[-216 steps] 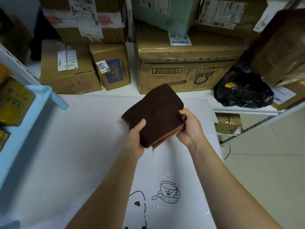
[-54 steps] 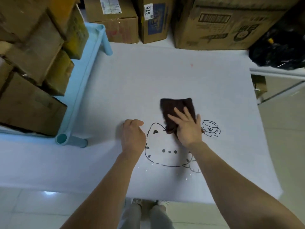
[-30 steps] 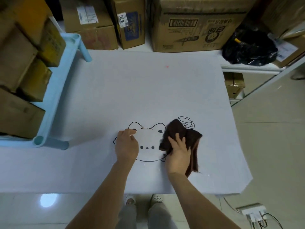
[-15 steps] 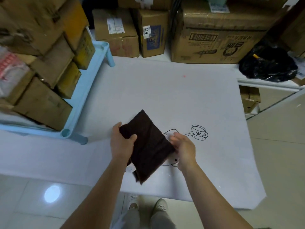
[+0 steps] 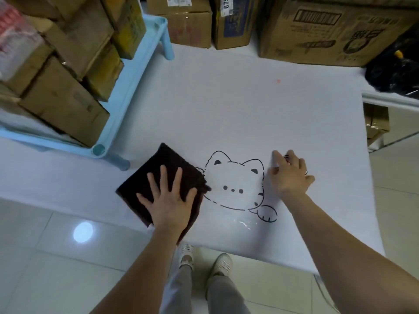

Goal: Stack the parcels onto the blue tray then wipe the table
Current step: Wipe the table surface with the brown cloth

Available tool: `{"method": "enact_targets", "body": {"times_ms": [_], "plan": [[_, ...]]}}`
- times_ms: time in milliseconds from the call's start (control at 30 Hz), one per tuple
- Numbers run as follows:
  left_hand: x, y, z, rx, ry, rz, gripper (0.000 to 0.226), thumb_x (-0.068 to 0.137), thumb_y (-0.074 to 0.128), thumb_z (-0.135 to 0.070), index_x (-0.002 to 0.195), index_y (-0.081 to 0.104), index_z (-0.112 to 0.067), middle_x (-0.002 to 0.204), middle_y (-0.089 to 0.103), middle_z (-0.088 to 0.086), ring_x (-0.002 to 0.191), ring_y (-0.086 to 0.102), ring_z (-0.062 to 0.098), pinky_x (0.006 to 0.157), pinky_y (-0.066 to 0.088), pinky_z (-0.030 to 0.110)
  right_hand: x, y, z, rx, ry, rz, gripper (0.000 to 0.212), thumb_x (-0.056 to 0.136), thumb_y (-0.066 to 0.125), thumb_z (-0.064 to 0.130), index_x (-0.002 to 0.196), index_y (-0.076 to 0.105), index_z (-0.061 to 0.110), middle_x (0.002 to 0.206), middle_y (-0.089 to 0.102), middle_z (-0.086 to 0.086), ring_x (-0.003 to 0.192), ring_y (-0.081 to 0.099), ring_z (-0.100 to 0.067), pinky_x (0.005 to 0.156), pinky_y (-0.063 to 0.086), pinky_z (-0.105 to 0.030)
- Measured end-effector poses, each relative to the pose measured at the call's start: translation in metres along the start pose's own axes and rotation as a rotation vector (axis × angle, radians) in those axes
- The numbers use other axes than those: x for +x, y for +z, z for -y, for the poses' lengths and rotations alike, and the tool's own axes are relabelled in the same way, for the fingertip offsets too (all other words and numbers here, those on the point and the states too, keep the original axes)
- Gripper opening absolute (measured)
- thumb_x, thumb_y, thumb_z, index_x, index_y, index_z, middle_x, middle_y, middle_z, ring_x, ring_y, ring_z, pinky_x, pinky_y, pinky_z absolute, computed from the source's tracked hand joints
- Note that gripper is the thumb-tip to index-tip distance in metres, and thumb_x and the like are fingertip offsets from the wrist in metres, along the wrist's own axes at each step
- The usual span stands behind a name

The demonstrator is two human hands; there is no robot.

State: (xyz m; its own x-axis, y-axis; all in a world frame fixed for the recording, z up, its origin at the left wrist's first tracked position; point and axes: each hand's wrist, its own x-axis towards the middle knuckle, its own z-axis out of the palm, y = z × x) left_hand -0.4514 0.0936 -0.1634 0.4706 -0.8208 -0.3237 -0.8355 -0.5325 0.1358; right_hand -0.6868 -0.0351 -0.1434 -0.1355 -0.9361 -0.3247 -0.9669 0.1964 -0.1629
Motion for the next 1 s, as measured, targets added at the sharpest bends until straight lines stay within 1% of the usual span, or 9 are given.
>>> {"method": "enact_targets", "body": {"times_ms": [200,300,433,500,667,733,833,933,1000], "plan": [[-0.021,0.019,-0.042,-0.127,-0.256,-0.103,0.061,0.09,0.023,-0.055,0.146,0.03,-0.033,0.158,0.016,0.011,0.144,0.007,0.041,0.097,0.009,0.08,0.001,0.0,0.001,-0.007,0.008,0.003,0.032,0.091,0.046,0.019,0.12,0.045,0.034,0.132,0.034,0.0,0.126,0.028,-0.028,0.087,0.036,-0.047],[-0.067,0.043,-0.098,-0.027,0.072,-0.001,0.061,0.079,0.032,-0.051,0.134,0.049,-0.033,0.149,0.037,0.013,0.137,0.026,0.046,0.094,0.013,0.079,0.003,-0.003,-0.003,-0.022,-0.011,0.008,0.035,0.091,0.046,0.023,0.124,0.046,0.035,0.133,0.036,0.001,0.125,0.03,-0.029,0.09,0.036,-0.045],[-0.08,0.051,-0.11,0.074,0.405,0.044,0.057,0.077,0.033,-0.057,0.129,0.051,-0.042,0.148,0.041,0.004,0.136,0.028,0.039,0.094,0.019,0.077,0.005,-0.004,-0.009,-0.041,-0.044,-0.009,0.038,0.091,0.046,0.03,0.128,0.045,0.039,0.138,0.036,0.004,0.125,0.032,-0.029,0.091,0.034,-0.041],[-0.046,0.041,-0.085,0.088,0.34,-0.062,0.058,0.079,0.033,-0.063,0.134,0.043,-0.047,0.152,0.034,-0.001,0.141,0.026,0.034,0.094,0.022,0.076,0.005,-0.003,-0.012,-0.051,-0.064,-0.014,0.039,0.091,0.046,0.034,0.128,0.045,0.041,0.138,0.036,0.005,0.124,0.033,-0.028,0.09,0.033,-0.039],[0.015,0.013,-0.053,-0.09,-0.147,-0.066,0.058,0.093,0.021,-0.059,0.148,0.011,-0.044,0.16,-0.004,-0.002,0.146,-0.011,0.031,0.102,0.005,0.077,0.008,-0.005,-0.018,-0.047,-0.135,-0.02,0.036,0.09,0.048,0.038,0.125,0.047,0.042,0.138,0.037,0.006,0.122,0.033,-0.027,0.09,0.032,-0.037],[-0.014,0.026,-0.085,-0.045,-0.067,-0.112,0.053,0.094,0.024,-0.05,0.146,0.026,-0.041,0.159,0.013,0.003,0.145,0.004,0.037,0.098,0.011,0.08,0.01,-0.007,-0.022,-0.043,-0.145,-0.015,0.035,0.091,0.048,0.035,0.126,0.048,0.041,0.139,0.037,0.005,0.12,0.033,-0.028,0.087,0.031,-0.035],[-0.083,0.052,-0.135,0.059,0.341,-0.01,0.053,0.084,0.029,-0.047,0.132,0.05,-0.038,0.148,0.039,0.006,0.137,0.027,0.041,0.094,0.016,0.079,0.013,-0.009,-0.024,-0.029,-0.207,-0.028,0.038,0.093,0.046,0.025,0.128,0.051,0.038,0.139,0.041,0.003,0.119,0.036,-0.029,0.088,0.035,-0.036],[-0.09,0.06,-0.149,0.153,0.61,0.045,0.052,0.083,0.029,-0.049,0.131,0.048,-0.043,0.149,0.036,0.0,0.139,0.024,0.038,0.096,0.016,0.078,0.018,-0.014,-0.048,0.108,-0.225,-0.132,0.043,0.089,0.048,0.012,0.125,0.059,0.033,0.136,0.048,0.001,0.119,0.041,-0.03,0.092,0.039,-0.039],[-0.058,0.052,-0.14,0.229,0.624,-0.032,0.048,0.09,0.027,-0.05,0.138,0.034,-0.049,0.156,0.025,-0.004,0.145,0.013,0.034,0.098,0.014,0.077,0.018,-0.019,-0.078,0.192,-0.096,-0.229,0.044,0.088,0.048,0.007,0.122,0.063,0.03,0.135,0.051,-0.001,0.121,0.043,-0.031,0.093,0.039,-0.041]]}}
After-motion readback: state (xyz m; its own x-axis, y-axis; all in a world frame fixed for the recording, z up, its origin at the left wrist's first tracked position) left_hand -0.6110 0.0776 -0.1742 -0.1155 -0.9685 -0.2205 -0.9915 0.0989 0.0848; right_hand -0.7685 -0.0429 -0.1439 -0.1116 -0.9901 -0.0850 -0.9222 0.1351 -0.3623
